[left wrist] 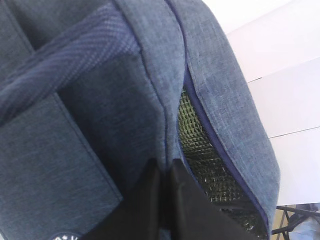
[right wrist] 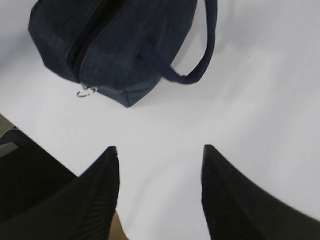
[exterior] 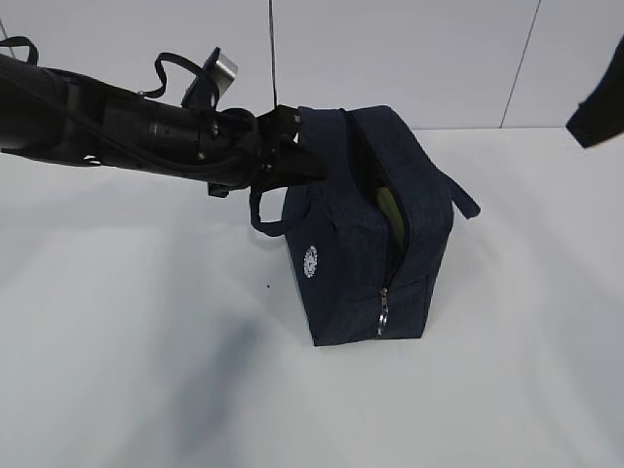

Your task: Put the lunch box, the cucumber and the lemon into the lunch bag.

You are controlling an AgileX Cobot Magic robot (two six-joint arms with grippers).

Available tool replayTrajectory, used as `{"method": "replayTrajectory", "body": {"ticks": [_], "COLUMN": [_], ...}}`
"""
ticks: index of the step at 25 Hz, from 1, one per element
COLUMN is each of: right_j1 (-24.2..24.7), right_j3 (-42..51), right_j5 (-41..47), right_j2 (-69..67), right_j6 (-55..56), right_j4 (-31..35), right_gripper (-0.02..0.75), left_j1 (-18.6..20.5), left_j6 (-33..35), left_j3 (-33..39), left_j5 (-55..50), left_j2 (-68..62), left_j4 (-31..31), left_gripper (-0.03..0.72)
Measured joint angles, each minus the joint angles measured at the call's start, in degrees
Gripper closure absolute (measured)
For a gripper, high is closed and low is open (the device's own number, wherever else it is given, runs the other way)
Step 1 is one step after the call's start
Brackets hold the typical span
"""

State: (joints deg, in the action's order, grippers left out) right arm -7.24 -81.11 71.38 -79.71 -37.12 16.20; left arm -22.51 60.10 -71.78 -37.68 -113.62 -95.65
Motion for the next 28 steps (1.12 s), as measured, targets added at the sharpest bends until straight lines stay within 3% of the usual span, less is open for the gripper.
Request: {"method": "replayTrajectory", "body": {"ticks": [8,13,22,28], "right_j1": [0.0,0.0,-0.5,-5.6], "right_j3": [15.2,23.0,33.7,38.5], "right_j5": [-15.4,-23.8,-30.0,-33.2], "right_j2": [11.7,16.3,18.6,21.3], "right_j6": [0.1,0.1,0.1,0.2], "right_j4": [1.1,7.7,12.2,12.7], "right_gripper": [0.335,0.335,0.335,0.335], "left_j1": [0.0,0.0,0.0,0.0], "left_j6": [0.0,0.0,0.0,0.0], "left_j3": [0.0,0.0,0.0,0.0], "left_j5": [-0.1,-0.1,-0.1,-0.1], "left_j2": [0.0,0.0,0.0,0.0], "left_j4": [0.1,0.1,0.1,0.2], "left_gripper": [0.694,0.694,0.694,0.694]}}
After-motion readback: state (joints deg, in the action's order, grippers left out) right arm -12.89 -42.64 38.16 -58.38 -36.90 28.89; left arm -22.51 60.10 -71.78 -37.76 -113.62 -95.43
